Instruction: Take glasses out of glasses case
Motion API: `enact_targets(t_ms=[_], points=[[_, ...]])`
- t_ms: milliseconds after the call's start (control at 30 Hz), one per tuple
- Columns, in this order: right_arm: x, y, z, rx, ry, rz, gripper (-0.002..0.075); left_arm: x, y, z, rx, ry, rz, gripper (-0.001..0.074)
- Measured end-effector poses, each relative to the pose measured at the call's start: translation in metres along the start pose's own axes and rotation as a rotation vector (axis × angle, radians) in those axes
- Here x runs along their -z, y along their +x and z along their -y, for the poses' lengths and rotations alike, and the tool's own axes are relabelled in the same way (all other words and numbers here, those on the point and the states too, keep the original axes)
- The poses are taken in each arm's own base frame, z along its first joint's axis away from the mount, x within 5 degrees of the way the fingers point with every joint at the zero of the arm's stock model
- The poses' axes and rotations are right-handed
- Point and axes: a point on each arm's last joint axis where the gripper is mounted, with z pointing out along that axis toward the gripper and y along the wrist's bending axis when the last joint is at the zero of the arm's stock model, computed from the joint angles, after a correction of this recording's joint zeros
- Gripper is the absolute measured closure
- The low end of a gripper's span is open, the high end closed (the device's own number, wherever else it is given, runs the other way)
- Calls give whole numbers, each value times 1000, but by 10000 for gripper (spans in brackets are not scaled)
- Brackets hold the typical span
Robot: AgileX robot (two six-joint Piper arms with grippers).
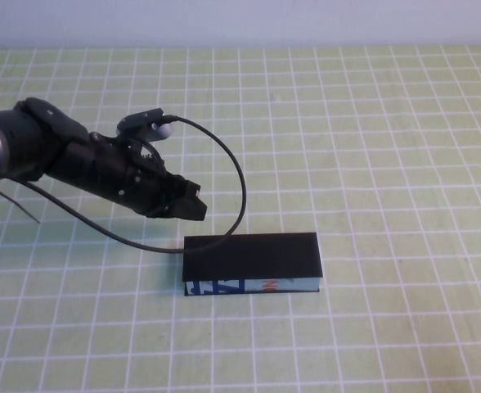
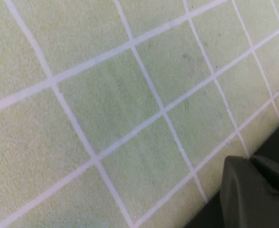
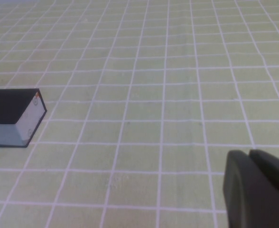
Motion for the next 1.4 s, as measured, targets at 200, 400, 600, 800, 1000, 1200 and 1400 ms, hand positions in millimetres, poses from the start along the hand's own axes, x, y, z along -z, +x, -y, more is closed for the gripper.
enact_targets(t_ms=[200, 400, 600, 800, 1000, 1200, 1400], points=[[0, 0, 0, 0, 0, 0, 743, 0, 2, 1, -24, 18, -46, 739], [0, -2, 0, -9, 0, 24, 743, -4, 7, -1, -42, 6, -92, 739], [1, -12, -3, -267, -56, 127, 743, -5, 7, -2, -45, 1, -96, 739], [3, -24, -1, -588, -87, 252, 743, -5, 8, -3, -48, -4, -98, 739], [5, -31, -7, -684, -144, 220, 743, -7, 8, -6, -50, -18, -97, 739], [-1, -77, -34, -532, -250, -130, 743, -7, 9, -7, -57, -36, -107, 739], [-41, -115, -50, -297, -351, -524, 743, -7, 9, -8, -55, -40, -108, 739]])
